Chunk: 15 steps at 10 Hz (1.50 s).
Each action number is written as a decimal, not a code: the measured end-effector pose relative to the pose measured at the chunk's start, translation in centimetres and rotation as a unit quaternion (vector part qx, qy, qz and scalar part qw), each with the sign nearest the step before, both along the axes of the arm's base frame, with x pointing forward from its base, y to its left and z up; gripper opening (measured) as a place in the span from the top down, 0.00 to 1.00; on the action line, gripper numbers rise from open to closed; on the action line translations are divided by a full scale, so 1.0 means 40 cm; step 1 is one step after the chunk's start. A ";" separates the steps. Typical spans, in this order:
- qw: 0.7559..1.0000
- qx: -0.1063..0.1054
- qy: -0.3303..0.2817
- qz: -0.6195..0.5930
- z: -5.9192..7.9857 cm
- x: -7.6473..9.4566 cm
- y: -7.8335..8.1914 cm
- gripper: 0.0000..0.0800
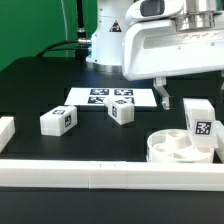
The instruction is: Assemble stool
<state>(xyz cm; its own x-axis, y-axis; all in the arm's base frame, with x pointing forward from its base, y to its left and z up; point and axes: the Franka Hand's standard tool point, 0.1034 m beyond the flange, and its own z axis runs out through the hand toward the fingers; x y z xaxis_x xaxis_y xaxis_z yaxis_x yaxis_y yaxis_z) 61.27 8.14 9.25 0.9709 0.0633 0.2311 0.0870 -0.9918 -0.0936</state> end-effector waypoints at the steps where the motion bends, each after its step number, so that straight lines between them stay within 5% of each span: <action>1: 0.999 0.001 0.036 0.006 0.002 -0.005 -0.011 0.19; 5: 0.990 0.011 0.139 0.017 0.007 -0.019 -0.008 0.19; 12: 0.966 -0.042 0.077 0.245 -0.004 0.002 -0.018 0.19; 15: 0.924 -0.069 0.062 0.370 -0.004 0.007 -0.025 0.19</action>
Offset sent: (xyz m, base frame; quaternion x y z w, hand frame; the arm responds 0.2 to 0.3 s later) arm 0.0000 0.0000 0.0000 0.0000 -0.1938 0.0000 0.9810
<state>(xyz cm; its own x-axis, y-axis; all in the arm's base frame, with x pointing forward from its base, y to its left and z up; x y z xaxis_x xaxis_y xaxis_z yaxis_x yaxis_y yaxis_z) 61.54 7.13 9.10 0.6684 0.7412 0.0620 0.7435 -0.6682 -0.0260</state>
